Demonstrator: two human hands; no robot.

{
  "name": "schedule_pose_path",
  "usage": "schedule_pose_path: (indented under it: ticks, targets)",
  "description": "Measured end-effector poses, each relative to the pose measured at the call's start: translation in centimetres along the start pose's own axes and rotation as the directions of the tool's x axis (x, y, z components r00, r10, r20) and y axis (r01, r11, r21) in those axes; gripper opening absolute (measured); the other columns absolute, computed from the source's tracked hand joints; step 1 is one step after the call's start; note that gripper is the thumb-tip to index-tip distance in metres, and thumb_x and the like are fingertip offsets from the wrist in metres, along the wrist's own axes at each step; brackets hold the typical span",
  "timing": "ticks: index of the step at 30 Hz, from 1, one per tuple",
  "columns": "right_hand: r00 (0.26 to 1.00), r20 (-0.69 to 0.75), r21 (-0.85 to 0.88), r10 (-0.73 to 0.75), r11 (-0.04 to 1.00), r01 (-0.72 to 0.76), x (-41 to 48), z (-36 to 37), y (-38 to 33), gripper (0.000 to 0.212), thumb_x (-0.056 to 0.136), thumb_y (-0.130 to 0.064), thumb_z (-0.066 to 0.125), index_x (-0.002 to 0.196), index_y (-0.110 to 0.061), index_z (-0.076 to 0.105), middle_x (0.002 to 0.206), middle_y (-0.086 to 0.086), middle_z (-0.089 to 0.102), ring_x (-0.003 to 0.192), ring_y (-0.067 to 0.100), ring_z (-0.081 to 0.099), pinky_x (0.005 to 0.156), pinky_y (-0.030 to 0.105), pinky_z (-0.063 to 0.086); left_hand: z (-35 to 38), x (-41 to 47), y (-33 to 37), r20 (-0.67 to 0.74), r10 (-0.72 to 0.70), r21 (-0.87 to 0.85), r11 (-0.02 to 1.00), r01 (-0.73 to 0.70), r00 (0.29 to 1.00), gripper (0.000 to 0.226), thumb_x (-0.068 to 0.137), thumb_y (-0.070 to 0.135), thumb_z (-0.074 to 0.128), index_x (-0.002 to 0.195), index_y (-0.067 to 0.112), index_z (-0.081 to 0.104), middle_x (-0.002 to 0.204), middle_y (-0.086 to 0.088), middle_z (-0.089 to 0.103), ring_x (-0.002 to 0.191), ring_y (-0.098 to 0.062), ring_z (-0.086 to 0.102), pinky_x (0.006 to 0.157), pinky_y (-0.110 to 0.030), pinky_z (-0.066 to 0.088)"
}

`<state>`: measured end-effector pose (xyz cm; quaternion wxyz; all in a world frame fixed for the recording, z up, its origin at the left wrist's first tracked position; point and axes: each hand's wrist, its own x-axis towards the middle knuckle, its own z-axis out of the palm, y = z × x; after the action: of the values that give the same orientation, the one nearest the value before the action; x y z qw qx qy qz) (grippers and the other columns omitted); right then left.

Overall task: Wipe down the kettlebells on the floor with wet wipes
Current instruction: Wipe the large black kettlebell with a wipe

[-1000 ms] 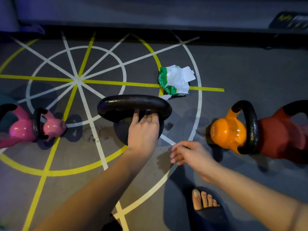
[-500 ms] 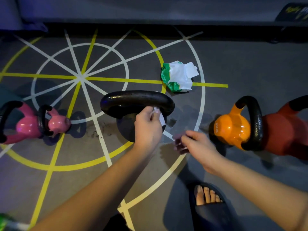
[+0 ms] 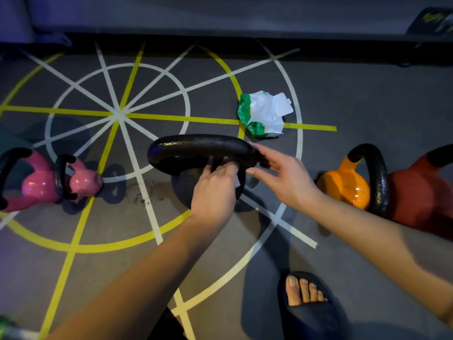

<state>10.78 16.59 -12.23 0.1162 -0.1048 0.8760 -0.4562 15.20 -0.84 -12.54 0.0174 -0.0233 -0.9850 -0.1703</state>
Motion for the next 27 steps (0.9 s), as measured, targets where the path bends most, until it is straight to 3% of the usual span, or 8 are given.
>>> schedule_pose_path:
  ticks: [4, 9, 11, 16, 18, 20, 23, 27]
  targets:
    - [1.0, 0.009, 0.063, 0.016, 0.998, -0.016, 0.5, -0.2, 0.2, 0.056, 0.084, -0.024, 0.083, 0.129, -0.046, 0.058, 0.12, -0.015, 0.069, 0.117, 0.002, 0.064, 0.11, 0.035, 0.049, -0.7, 0.5, 0.4, 0.088, -0.028, 0.034, 0.999, 0.025, 0.996, 0.042, 0.096, 0.001, 0.043, 0.134, 0.013, 0.058, 0.117, -0.013, 0.072, 0.127, -0.037, 0.058, 0.118, -0.042, 0.031]
    - [0.999, -0.025, 0.142, 0.029, 0.99, -0.026, 0.5, 0.8, 1.3, 0.054, 0.082, -0.025, 0.085, 0.119, -0.058, 0.061, 0.116, -0.013, 0.073, 0.113, 0.006, 0.067, 0.106, 0.043, 0.052, -1.0, 1.5, 0.5, 0.091, -0.282, -0.443, 0.847, 0.292, 0.955, 0.021, 0.101, 0.016, 0.049, 0.104, 0.01, 0.069, 0.095, -0.015, 0.071, 0.094, -0.039, 0.066, 0.086, -0.051, 0.052]
    - [1.0, -0.019, 0.168, 0.023, 0.986, -0.019, 0.6, 0.8, 1.4, 0.053, 0.084, -0.022, 0.082, 0.128, -0.044, 0.062, 0.118, -0.01, 0.072, 0.114, 0.008, 0.067, 0.106, 0.043, 0.052, -1.2, 1.0, 1.1, 0.145, -0.413, -0.678, 0.621, 0.394, 0.899, 0.021, 0.101, 0.019, 0.052, 0.103, 0.01, 0.07, 0.096, -0.011, 0.073, 0.097, -0.031, 0.069, 0.091, -0.051, 0.054]
    - [1.0, 0.018, 0.194, 0.017, 0.981, -0.02, 0.6, 1.0, 1.5, 0.053, 0.085, -0.022, 0.08, 0.132, -0.038, 0.06, 0.123, -0.007, 0.07, 0.119, 0.007, 0.065, 0.108, 0.041, 0.051, -2.4, 0.8, 2.9, 0.452, -0.384, -0.852, -0.452, 0.263, 0.805, 0.023, 0.107, -0.001, 0.04, 0.109, 0.002, 0.063, 0.103, -0.014, 0.073, 0.099, -0.021, 0.072, 0.095, -0.032, 0.055]
    - [1.0, 0.01, 0.213, 0.012, 0.977, -0.013, 0.6, 1.1, 1.5, 0.051, 0.084, -0.026, 0.082, 0.124, -0.047, 0.06, 0.121, -0.009, 0.071, 0.119, 0.006, 0.065, 0.109, 0.043, 0.05, -2.6, 0.8, 2.5, 0.468, -0.339, -0.787, -0.581, 0.21, 0.816, 0.027, 0.107, -0.001, 0.037, 0.108, 0.007, 0.063, 0.101, -0.01, 0.075, 0.095, -0.017, 0.073, 0.091, -0.03, 0.058]
    - [1.0, -0.001, 0.213, 0.022, 0.977, -0.021, 0.7, 1.2, 1.7, 0.052, 0.084, -0.024, 0.082, 0.121, -0.051, 0.058, 0.121, -0.011, 0.071, 0.119, 0.004, 0.065, 0.11, 0.043, 0.05, -2.6, 0.7, 2.3, 0.424, -0.329, -0.842, -0.486, 0.234, 0.844, 0.026, 0.107, -0.001, 0.037, 0.109, 0.004, 0.062, 0.099, -0.01, 0.075, 0.094, -0.017, 0.073, 0.089, -0.032, 0.059]
    - [1.0, -0.007, 0.201, 0.016, 0.979, -0.014, 0.8, 1.2, 2.0, 0.054, 0.087, -0.018, 0.079, 0.127, -0.048, 0.058, 0.121, -0.011, 0.071, 0.119, 0.005, 0.065, 0.109, 0.043, 0.05, -1.7, 0.4, 1.7, 0.259, -0.414, -0.934, 0.122, 0.335, 0.873, 0.013, 0.103, 0.0, 0.05, 0.109, -0.004, 0.061, 0.095, -0.01, 0.071, 0.09, -0.01, 0.068, 0.088, -0.028, 0.054]
    - [1.0, -0.01, 0.172, 0.002, 0.985, 0.0, 1.1, 1.3, 1.9, 0.051, 0.086, -0.018, 0.08, 0.128, -0.039, 0.06, 0.118, -0.01, 0.072, 0.114, 0.003, 0.066, 0.107, 0.039, 0.052, -0.8, 0.5, 0.4, 0.065, -0.26, -0.611, 0.753, 0.244, 0.963, 0.013, 0.1, 0.007, 0.054, 0.107, 0.007, 0.065, 0.096, -0.01, 0.074, 0.098, -0.024, 0.071, 0.088, -0.043, 0.054]
